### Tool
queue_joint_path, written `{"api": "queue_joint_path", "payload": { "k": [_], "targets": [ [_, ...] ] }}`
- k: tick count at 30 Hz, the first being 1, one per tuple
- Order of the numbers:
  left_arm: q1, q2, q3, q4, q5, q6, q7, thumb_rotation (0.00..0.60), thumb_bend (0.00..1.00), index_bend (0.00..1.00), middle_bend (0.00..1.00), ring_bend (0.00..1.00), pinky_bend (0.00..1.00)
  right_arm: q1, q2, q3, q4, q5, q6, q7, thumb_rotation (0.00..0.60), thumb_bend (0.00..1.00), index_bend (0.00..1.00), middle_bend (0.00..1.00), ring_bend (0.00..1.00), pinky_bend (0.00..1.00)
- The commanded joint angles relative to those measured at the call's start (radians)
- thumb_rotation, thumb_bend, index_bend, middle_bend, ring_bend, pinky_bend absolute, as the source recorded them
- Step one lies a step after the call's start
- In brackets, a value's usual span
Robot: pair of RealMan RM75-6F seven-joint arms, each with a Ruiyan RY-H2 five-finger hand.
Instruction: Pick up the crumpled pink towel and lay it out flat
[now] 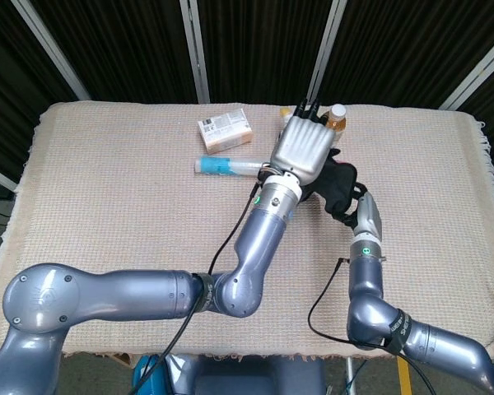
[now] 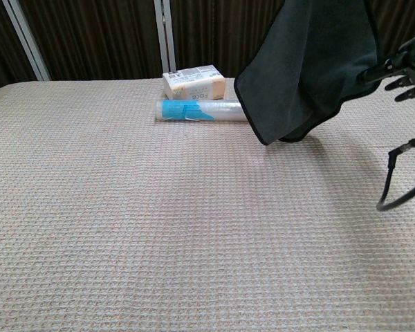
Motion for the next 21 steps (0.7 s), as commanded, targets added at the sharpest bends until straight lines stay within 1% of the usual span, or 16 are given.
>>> {"api": "queue_joint_path", "payload": {
  "k": [1, 5, 11, 16, 21],
  "targets": [
    [0.069, 0.047, -0.012, -0.065, 0.014, -0.007, -0.081, 0.600, 0.55, 0.61, 0.23, 0.00, 0.04, 0.026, 0.029, 0.024, 0.030, -0.004, -0.024, -0.025, 0.600, 0.62, 0.57, 0.11, 0.00, 0.00],
    [0.136, 0.076, -0.024, -0.116, 0.050, -0.016, -0.191, 0.600, 0.55, 0.61, 0.23, 0.00, 0.06, 0.062, 0.050, 0.035, 0.074, -0.021, -0.045, -0.045, 0.600, 0.62, 0.57, 0.11, 0.00, 0.00],
    [0.206, 0.110, -0.001, -0.140, 0.126, -0.025, -0.285, 0.600, 0.55, 0.61, 0.23, 0.00, 0.06, 0.111, 0.068, 0.043, 0.128, -0.031, -0.067, -0.064, 0.600, 0.62, 0.57, 0.11, 0.00, 0.00],
    [0.255, 0.142, 0.020, -0.166, 0.160, -0.020, -0.331, 0.600, 0.55, 0.61, 0.23, 0.00, 0.06, 0.129, 0.078, 0.039, 0.136, -0.034, -0.063, -0.070, 0.600, 0.62, 0.57, 0.11, 0.00, 0.00],
    [0.313, 0.175, 0.046, -0.197, 0.196, -0.021, -0.385, 0.600, 0.55, 0.61, 0.23, 0.00, 0.06, 0.125, 0.089, 0.013, 0.117, -0.047, -0.048, -0.069, 0.600, 0.62, 0.57, 0.11, 0.00, 0.00]
  ]
}}
